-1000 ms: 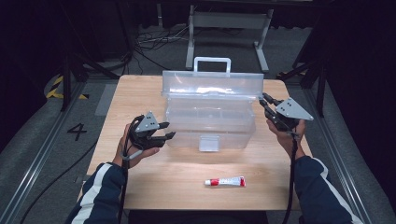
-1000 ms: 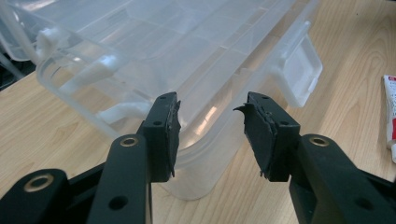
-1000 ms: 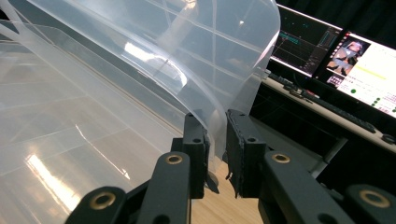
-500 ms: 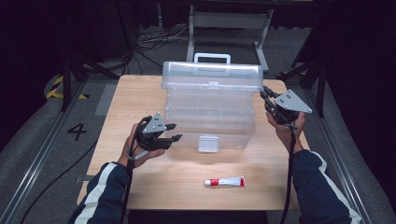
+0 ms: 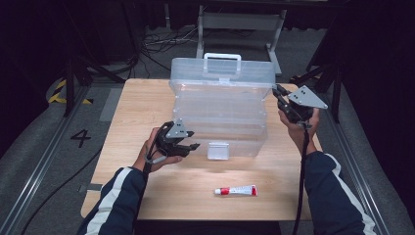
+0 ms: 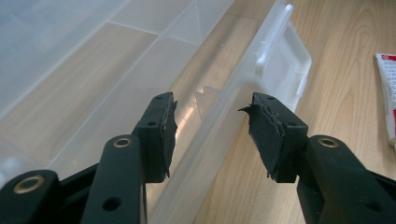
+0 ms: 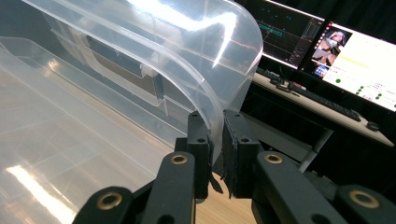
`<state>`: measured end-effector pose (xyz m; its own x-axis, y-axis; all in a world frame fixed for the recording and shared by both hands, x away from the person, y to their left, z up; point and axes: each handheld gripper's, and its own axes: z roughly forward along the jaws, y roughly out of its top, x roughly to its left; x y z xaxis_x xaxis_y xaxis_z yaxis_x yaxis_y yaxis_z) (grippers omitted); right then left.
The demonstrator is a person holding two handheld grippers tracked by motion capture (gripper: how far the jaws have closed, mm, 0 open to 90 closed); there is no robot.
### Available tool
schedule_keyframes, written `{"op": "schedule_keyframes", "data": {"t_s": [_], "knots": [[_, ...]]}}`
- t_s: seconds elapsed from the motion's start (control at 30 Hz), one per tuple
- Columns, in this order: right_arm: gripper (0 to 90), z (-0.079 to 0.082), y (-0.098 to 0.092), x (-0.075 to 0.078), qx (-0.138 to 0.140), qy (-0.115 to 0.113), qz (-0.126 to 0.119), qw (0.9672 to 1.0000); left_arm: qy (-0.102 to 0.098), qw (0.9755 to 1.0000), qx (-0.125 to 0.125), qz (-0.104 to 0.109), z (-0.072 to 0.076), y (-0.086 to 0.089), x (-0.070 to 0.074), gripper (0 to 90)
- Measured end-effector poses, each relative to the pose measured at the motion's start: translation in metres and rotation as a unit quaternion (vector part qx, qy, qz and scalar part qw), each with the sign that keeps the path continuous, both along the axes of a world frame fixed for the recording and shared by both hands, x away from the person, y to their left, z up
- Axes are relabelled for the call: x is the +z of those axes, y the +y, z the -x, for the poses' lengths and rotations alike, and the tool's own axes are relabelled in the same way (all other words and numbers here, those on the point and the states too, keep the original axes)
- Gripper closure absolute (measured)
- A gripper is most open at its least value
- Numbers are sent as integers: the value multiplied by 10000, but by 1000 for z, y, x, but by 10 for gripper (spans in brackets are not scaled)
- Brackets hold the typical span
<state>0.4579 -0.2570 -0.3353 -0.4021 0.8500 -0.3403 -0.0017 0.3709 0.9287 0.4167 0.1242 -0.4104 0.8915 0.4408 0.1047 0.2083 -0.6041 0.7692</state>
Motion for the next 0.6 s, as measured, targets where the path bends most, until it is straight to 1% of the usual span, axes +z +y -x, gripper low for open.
{"op": "schedule_keyframes", "data": {"t_s": [0.07, 0.13, 0.2, 0.23, 0.27, 0.3, 0.33, 0.37, 0.4, 0.43, 0.5, 0.53, 0.6], "knots": [[826, -3, 0, 3, -25, 40, -8, 10000, 58, 9999, -58, -72, -3, -4, -1, 517], [827, -6, 0, 5, -34, 98, -82, 9999, 35, 9997, -82, -225, -5, -8, -3, 513], [831, -9, 1, 6, -63, 81, -72, 9999, 117, 9995, -119, -257, -7, -10, -6, 518], [832, -10, 1, 7, -77, 84, -50, 9999, 117, 9995, -119, -257, -7, -10, -6, 525], [832, -11, 1, 8, -75, 104, -92, 9999, 110, 9991, -132, -378, -9, -13, -8, 529], [832, -11, 1, 8, -75, 104, -92, 9999, 110, 9991, -132, -378, -9, -13, -8, 534], [833, -12, 1, 8, -73, 110, -106, 9999, 140, 9990, -147, -407, -9, -14, -9, 534], [834, -13, 1, 9, -76, 121, -111, 9998, 129, 9988, -145, -444, -10, -14, -9, 538], [835, -14, 1, 9, -77, 124, -124, 9998, 185, 9985, -138, -487, -10, -15, -10, 544], [835, -15, 1, 9, -87, 131, -141, 9998, 199, 9984, -138, -502, -11, -16, -11, 549], [838, -16, 2, 10, -129, 98, -97, 9998, 157, 9989, -105, -424, -12, -18, -11, 592], [838, -17, 2, 10, -132, 90, -93, 9998, 133, 9989, -119, -431, -11, -20, -9, 595], [840, -18, 2, 11, -162, 118, -151, 9997, 84, 9979, -78, -632, -10, -23, -10, 616]]}}
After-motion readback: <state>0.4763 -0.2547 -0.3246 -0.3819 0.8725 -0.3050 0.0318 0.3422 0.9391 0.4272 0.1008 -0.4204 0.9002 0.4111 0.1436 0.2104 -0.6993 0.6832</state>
